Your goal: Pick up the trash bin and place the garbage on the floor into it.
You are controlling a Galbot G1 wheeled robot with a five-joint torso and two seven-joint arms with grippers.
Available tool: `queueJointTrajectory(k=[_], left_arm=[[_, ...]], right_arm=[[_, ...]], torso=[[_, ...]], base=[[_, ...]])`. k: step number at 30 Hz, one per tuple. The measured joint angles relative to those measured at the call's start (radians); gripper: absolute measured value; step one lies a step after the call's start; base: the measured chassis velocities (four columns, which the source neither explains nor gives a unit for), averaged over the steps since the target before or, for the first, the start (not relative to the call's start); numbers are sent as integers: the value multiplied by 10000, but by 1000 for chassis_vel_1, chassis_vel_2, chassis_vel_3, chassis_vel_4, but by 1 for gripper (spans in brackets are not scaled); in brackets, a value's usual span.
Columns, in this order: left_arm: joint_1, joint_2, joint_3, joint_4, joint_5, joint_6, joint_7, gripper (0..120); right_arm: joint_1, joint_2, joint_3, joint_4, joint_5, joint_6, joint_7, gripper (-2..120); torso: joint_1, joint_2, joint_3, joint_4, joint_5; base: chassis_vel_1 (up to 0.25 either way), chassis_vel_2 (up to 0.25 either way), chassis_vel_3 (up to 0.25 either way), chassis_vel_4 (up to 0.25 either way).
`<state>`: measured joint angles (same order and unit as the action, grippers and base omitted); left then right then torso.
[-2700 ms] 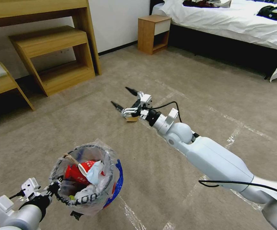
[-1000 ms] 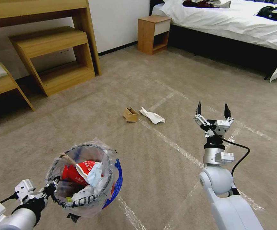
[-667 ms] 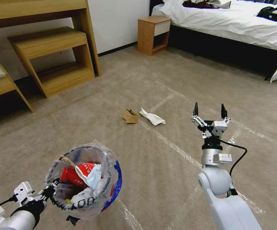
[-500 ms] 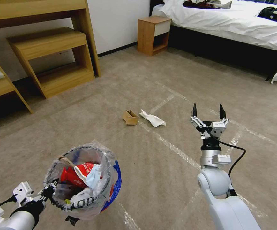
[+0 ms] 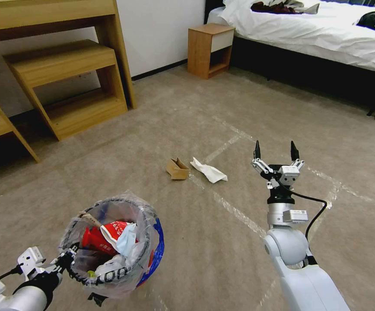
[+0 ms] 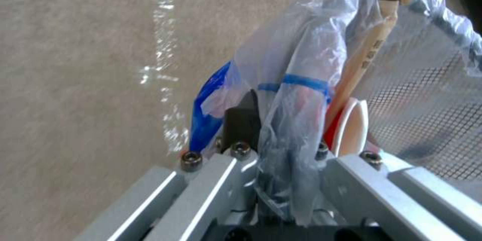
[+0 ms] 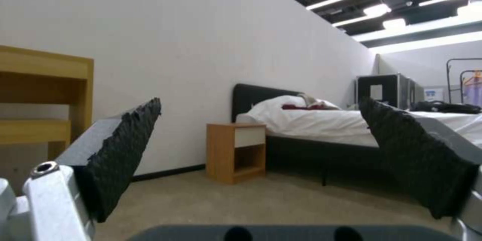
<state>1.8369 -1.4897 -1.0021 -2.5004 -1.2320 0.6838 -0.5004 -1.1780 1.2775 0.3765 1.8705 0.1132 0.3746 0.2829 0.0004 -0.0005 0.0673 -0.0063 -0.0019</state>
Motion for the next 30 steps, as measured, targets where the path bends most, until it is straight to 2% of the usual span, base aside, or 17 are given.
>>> queueJointTrajectory(k=[17, 23, 30], left_arm=[[20, 20, 12, 0, -4, -2, 2, 0], [-8, 31, 1, 1, -14, -11, 3, 0], [-6, 44, -26, 3, -28, -12, 0, 0]], right_arm=[[12, 36, -303, -221, -65, 166, -120, 100], [157, -4, -606, -342, -401, 590, -244, 100], [405, -157, -812, -612, -427, 840, -302, 100]], torso=[[0, 0, 0, 1, 0], [2, -1, 3, 2, 1], [0, 0, -2, 0, -1]], base=[[-200, 198, 193, -203], [-208, 210, 200, -201], [-59, 22, 32, -40]])
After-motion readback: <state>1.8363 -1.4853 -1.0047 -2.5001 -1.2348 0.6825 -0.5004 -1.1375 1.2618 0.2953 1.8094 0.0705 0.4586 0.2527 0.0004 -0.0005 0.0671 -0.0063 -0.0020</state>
